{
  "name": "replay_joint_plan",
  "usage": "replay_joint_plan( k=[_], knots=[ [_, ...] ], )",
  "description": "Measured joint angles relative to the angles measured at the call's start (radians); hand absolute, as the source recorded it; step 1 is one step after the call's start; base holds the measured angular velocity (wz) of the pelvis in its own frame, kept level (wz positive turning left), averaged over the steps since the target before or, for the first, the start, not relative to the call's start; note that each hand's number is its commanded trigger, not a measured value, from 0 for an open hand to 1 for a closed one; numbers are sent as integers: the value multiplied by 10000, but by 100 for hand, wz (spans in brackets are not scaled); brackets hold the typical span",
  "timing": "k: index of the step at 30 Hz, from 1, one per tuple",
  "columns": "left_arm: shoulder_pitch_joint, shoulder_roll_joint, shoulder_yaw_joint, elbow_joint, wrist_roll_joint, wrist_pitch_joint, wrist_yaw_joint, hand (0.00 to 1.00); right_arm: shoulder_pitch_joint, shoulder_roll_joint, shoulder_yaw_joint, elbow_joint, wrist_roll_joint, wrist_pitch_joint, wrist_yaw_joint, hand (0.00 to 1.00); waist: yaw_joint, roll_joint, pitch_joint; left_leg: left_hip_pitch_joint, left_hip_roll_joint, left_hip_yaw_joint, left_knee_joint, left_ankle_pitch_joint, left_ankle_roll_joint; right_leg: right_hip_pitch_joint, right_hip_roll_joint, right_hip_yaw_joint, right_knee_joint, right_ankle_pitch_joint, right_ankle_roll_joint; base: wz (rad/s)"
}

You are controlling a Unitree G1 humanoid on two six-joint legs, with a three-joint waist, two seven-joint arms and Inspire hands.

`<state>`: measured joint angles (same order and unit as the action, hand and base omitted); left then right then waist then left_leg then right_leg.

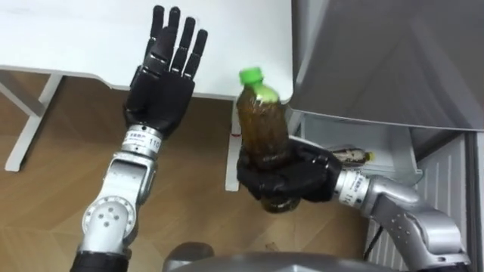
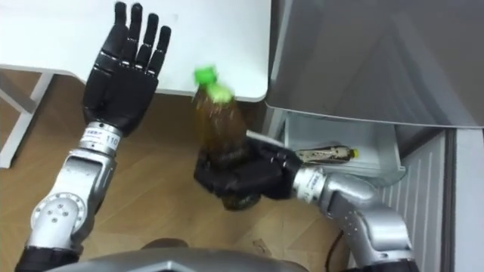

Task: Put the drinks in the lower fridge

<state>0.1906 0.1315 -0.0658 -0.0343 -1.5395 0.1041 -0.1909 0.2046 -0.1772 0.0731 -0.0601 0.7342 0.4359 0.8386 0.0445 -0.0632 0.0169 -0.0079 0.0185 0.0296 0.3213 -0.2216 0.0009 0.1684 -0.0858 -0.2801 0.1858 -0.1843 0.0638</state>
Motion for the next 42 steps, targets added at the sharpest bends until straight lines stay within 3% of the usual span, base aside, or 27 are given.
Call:
replay_joint_plan(
  k=[2,4,10,16,18,22,26,28,33,38,42],
  knots=[
    [122,-2,65,0,-8,-5,0,0,1,52,-549,10,1847,-85,-701,100,-251,104,18,-18,-17,-40,2,-1,0,36,-2,-30,-2,0,0,5],
    [190,-24,68,0,-19,3,1,0,1,45,-947,25,2925,-283,-1303,100,-410,227,-16,-13,-26,-61,-7,-1,1,36,-5,-43,-2,0,0,0],
    [326,-34,249,-51,61,131,2,0,106,61,-1923,236,3364,-936,-2522,100,-764,525,-165,186,-7,-40,-246,49,-58,46,8,-64,1,-11,14,-2],
    [351,-55,549,-60,605,-51,45,0,193,120,-1925,723,1720,-1269,-3617,100,-811,203,-45,493,14,155,-829,273,-117,14,12,45,-8,-12,14,-9],
    [355,-47,644,-95,745,-246,58,0,198,161,-1925,838,1356,-1451,-3899,100,-796,147,-71,378,14,186,-819,274,-116,-124,11,50,-6,-7,6,-2],
    [353,-39,1237,-274,2447,-696,240,0,566,202,-1950,997,872,-2137,-4237,100,-655,163,-90,398,12,237,-701,262,-102,-62,-1,39,-50,5,-12,0],
    [657,-32,2284,-701,3557,-823,939,0,990,242,-2200,1000,881,-2387,-4646,100,-580,268,-82,358,8,351,-660,259,-100,-35,-10,31,-160,6,-15,0],
    [701,-61,3017,-790,4386,-945,1687,0,1169,241,-2648,1002,881,-2392,-5069,100,-453,483,-86,364,10,385,-728,238,-83,-74,-10,34,-153,5,-13,-3],
    [980,-49,4301,-846,5741,-1299,3220,0,1503,231,-3388,1002,972,-2738,-5735,100,-82,869,-201,553,23,471,-887,243,-85,-5,-9,36,-161,5,-13,-7],
    [1702,-9,5867,-315,5964,-1940,4880,0,1729,232,-3773,1002,1329,-3178,-6615,100,33,1009,-174,897,-19,495,-1169,244,-86,237,-43,63,-162,-65,47,-3],
    [1903,-11,6171,286,5980,-1977,5819,0,2056,231,-3778,999,1600,-3263,-6952,100,356,937,-190,901,-143,492,-1155,248,-86,230,-159,24,-175,-307,-80,-1]
  ],
)
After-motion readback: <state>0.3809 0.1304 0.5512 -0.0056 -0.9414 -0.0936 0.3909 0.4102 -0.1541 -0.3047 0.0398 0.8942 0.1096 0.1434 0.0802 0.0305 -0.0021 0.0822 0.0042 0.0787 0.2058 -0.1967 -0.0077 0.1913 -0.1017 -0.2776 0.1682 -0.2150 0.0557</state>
